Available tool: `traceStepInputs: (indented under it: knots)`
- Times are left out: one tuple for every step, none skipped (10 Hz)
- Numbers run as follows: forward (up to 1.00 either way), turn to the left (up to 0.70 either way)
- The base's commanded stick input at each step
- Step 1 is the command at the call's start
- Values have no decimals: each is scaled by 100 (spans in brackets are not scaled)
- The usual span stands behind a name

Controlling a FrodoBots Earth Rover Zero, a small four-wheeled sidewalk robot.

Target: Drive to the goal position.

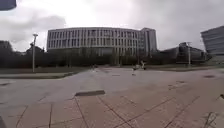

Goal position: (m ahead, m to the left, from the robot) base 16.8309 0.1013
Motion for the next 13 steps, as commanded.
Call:
traceStepInputs:
  knots:
    - [70, 26]
    - [70, 9]
    - [70, 3]
    - [70, 2]
    - [70, 2]
    - [70, 2]
    - [70, 2]
    - [70, 2]
    - [70, 2]
    - [70, 2]
    - [70, 2]
    - [70, 2]
    - [70, 1]
